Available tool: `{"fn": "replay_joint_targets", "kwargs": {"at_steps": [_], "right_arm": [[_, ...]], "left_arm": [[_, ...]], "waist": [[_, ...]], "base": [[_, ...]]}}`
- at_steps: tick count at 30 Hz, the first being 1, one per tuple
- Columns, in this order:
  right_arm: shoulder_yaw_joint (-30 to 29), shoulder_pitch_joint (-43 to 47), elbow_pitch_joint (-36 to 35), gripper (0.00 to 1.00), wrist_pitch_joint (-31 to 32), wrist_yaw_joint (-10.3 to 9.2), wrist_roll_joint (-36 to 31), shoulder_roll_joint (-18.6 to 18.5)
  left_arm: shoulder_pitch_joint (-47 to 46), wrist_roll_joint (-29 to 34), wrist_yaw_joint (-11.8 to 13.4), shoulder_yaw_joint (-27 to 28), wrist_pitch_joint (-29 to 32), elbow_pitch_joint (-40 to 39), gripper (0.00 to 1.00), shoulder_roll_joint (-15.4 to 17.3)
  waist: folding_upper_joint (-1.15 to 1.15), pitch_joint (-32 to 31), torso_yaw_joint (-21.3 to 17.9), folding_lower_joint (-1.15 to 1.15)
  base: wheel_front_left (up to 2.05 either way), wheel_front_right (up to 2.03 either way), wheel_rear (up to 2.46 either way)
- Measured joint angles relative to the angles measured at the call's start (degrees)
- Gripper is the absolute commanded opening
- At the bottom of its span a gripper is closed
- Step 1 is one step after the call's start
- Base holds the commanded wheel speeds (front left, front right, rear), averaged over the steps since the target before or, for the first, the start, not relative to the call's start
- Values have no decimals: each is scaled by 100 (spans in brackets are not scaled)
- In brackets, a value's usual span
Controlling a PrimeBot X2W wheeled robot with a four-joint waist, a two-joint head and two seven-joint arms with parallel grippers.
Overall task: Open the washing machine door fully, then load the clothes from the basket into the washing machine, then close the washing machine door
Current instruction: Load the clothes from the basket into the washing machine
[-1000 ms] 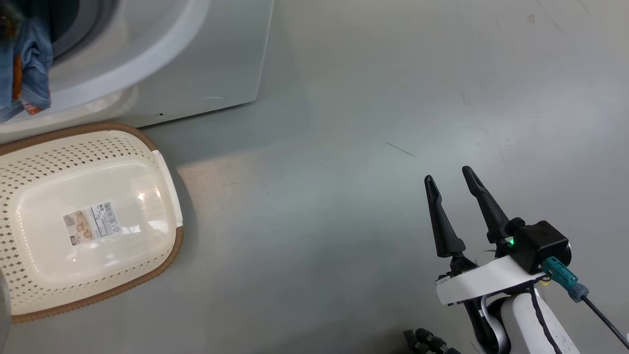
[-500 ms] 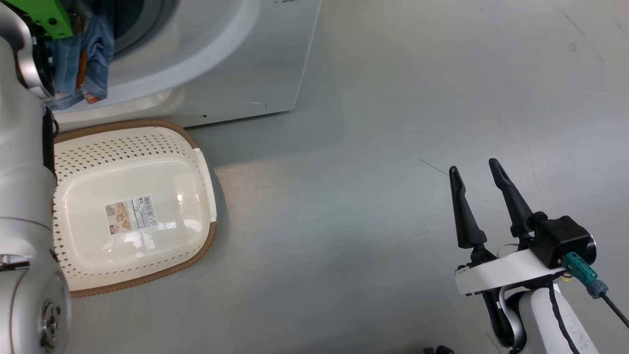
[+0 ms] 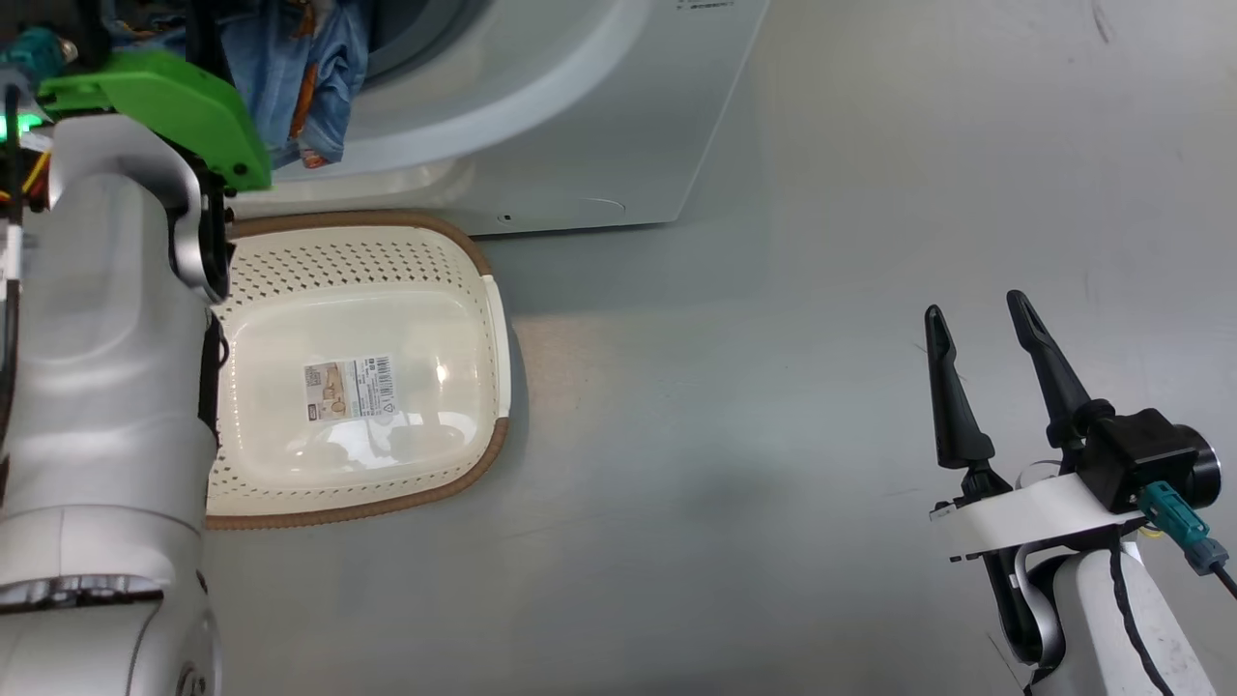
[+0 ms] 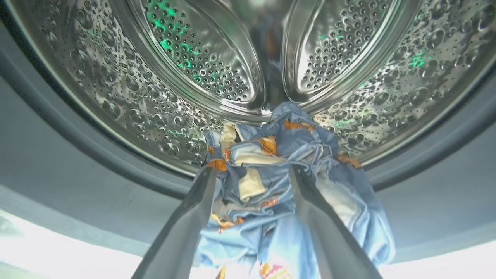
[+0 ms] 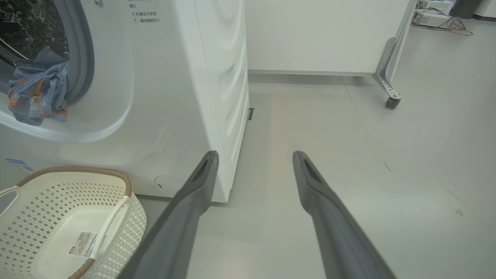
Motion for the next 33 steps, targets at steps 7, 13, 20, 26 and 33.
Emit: {"fn": "replay_joint_targets", "kwargs": {"at_steps": [7, 13, 20, 26, 33], "right_arm": [[-68, -37, 7, 100, 0, 47, -81, -58], [-111, -37, 5, 100, 0, 54, -130, -65], [-125, -36, 3, 100, 0, 97, -144, -73], [-140, -35, 2, 100, 0, 100, -180, -76], [-187, -8, -1, 100, 0, 103, -180, -73]], "left_arm": [[824, -148, -191, -2, -298, -164, 100, -29], [1397, -238, -291, 40, -431, -478, 100, -73], [2235, -263, -438, -74, -499, -939, 100, -119], [2842, -309, -667, -198, -517, -1627, 100, -142], [3561, -328, -670, -11, -516, -2702, 100, -137]], "waist": [[0, -127, 334, 0], [0, -235, 508, 0], [0, -289, 579, 0], [0, -317, 583, 0], [0, -385, 496, 0]], "base": [[0, 0, 0], [0, 0, 0], [0, 0, 0], [0, 0, 0], [0, 0, 0]]}}
